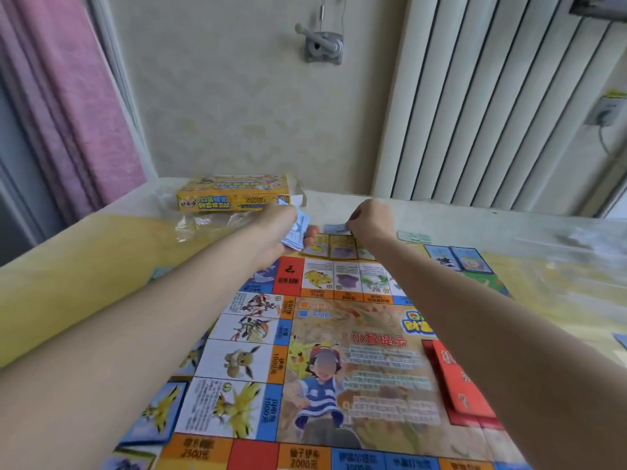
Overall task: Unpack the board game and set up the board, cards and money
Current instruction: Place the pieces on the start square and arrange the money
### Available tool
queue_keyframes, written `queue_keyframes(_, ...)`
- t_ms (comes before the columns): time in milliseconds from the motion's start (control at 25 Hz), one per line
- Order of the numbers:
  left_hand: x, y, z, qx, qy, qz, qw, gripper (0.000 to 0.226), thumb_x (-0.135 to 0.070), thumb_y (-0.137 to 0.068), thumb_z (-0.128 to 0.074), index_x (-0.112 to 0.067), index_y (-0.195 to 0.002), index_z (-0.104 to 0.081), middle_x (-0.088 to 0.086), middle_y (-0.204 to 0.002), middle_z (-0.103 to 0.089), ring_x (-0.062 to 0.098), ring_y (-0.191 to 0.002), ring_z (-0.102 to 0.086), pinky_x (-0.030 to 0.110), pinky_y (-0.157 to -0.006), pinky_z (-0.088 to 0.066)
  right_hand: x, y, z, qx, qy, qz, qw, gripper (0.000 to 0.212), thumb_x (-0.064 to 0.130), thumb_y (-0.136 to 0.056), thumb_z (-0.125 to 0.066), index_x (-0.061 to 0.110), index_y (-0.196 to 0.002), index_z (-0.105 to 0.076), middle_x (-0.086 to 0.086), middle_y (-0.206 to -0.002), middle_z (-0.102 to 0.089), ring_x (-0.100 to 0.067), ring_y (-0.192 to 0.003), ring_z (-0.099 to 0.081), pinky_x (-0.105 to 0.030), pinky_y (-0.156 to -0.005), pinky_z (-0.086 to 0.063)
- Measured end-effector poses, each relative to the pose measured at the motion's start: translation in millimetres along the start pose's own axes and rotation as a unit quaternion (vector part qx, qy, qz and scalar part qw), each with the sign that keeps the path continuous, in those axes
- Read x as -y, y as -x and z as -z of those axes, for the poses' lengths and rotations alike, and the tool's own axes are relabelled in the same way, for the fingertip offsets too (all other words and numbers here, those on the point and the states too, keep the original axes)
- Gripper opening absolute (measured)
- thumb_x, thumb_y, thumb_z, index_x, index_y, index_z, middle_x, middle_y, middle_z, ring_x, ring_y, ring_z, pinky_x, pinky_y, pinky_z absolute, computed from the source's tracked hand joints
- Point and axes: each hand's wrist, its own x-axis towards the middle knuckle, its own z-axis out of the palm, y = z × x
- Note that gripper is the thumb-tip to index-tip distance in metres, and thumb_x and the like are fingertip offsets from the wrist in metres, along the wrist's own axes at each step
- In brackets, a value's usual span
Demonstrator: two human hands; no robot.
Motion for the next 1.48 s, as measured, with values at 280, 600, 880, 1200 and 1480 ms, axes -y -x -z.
queue_keyframes(280,5.3,5.8,8.4,0.033,0.014,-0.024,0.999,0.027,0.012,-0.092,-0.037,-0.001,-0.112,-0.049,0.017,-0.085,-0.061,0.025,-0.073,-0.062,0.037,-0.072,-0.052,22.4,23.9,34.1,-0.048,-0.035,0.077,0.995,0.02,0.016,-0.09,-0.052,0.004,-0.097,-0.067,-0.014,-0.102,-0.06,-0.026,-0.091,-0.055,-0.028,-0.07,-0.041)
queue_keyframes(600,-7.6,55.8,53.5,-0.004,-0.044,-0.092,0.995,0.015,0.008,-0.082,-0.061,-0.005,-0.089,-0.058,0.009,-0.076,-0.063,0.011,-0.048,-0.064,0.02,-0.047,-0.051,79.5,108.9,73.5,0.282,-0.291,0.15,0.902,0.015,0.006,-0.084,-0.064,0.006,-0.069,-0.061,-0.008,-0.065,-0.06,-0.008,-0.05,-0.055,-0.015,-0.049,-0.045)
queue_keyframes(880,-3.4,107.6,149.2,-0.106,-0.168,-0.092,0.976,0.005,-0.003,-0.092,-0.052,-0.006,-0.089,-0.054,0.003,-0.051,-0.06,0.001,-0.028,-0.047,0.01,-0.031,-0.035,138.2,168.6,21.3,0.328,-0.248,0.067,0.909,0.009,0.004,-0.081,-0.067,0.001,-0.073,-0.064,-0.002,-0.056,-0.061,-0.008,-0.042,-0.049,-0.016,-0.045,-0.039)
queue_keyframes(1200,11.3,135.2,184.7,-0.151,-0.041,-0.015,0.988,0.024,-0.007,-0.094,-0.029,-0.006,-0.077,-0.046,0.017,-0.069,-0.053,0.015,-0.043,-0.045,0.012,-0.036,-0.033,183.1,237.7,-23.7,0.337,0.126,0.247,0.9,0.033,0.027,-0.076,-0.071,0.008,-0.063,-0.048,-0.001,-0.059,-0.04,-0.015,-0.053,-0.038,-0.024,-0.044,-0.029)
queue_keyframes(1480,14.6,147.5,169.5,-0.088,-0.113,-0.043,0.989,0.025,0.013,-0.089,-0.034,-0.005,-0.082,-0.051,0.013,-0.078,-0.055,0.024,-0.068,-0.056,0.03,-0.064,-0.05,162.2,246.9,21.8,0.25,-0.018,0.221,0.943,0.022,0.009,-0.081,-0.064,0.002,-0.101,-0.058,-0.012,-0.084,-0.059,-0.02,-0.068,-0.054,-0.024,-0.055,-0.044)
